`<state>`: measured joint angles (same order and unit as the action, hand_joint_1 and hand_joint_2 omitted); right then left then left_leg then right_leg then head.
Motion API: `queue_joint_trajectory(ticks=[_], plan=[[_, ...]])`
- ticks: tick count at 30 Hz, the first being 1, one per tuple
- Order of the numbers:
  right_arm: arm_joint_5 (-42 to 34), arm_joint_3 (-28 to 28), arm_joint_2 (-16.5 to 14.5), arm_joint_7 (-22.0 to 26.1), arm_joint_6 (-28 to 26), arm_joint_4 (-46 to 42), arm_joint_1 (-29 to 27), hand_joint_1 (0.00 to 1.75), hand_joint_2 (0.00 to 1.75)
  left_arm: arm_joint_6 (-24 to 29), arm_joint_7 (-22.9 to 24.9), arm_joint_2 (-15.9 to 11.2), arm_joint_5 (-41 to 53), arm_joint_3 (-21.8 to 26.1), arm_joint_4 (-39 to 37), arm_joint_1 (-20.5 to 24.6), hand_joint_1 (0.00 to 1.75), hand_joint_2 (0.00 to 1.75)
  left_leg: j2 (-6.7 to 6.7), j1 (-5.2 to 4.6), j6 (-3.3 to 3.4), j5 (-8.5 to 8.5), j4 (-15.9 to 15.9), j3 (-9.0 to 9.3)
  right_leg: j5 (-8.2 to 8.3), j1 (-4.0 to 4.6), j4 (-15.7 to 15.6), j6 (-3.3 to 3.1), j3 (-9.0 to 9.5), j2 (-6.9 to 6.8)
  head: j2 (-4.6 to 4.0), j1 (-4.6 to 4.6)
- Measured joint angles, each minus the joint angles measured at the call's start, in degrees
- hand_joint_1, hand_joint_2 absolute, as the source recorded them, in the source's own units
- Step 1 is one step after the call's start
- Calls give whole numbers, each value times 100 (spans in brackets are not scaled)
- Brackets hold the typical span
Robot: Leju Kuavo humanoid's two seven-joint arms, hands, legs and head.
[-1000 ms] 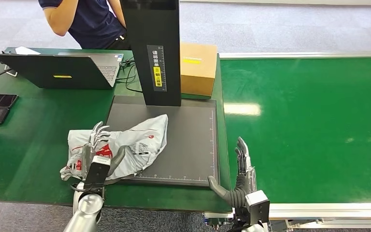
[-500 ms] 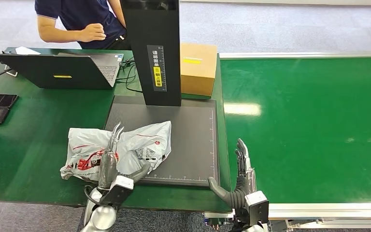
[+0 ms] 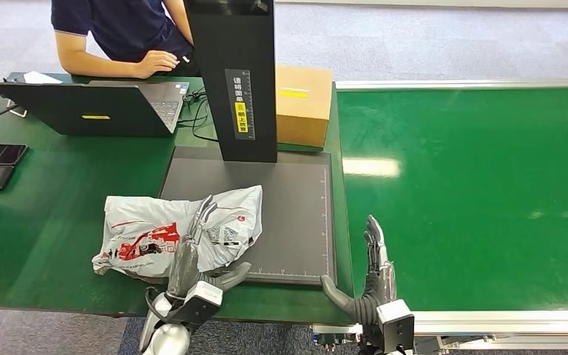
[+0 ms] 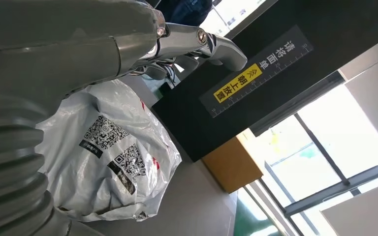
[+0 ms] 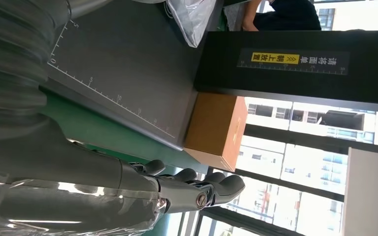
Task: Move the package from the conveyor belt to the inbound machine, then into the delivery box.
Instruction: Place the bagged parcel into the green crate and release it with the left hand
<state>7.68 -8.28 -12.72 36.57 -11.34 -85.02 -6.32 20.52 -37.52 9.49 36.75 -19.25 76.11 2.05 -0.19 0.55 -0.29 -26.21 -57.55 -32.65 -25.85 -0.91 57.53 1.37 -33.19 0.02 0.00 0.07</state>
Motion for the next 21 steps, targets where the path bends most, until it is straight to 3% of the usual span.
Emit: queue_joint_trajectory(ticks=[21], plan=[[70,-38,2,2,24,-57,-55,0,175,-666,13,118,-346,-2,120,-207,0,175,0,0,0,-1,0,0,0,0,0,0,0,0,0,0]])
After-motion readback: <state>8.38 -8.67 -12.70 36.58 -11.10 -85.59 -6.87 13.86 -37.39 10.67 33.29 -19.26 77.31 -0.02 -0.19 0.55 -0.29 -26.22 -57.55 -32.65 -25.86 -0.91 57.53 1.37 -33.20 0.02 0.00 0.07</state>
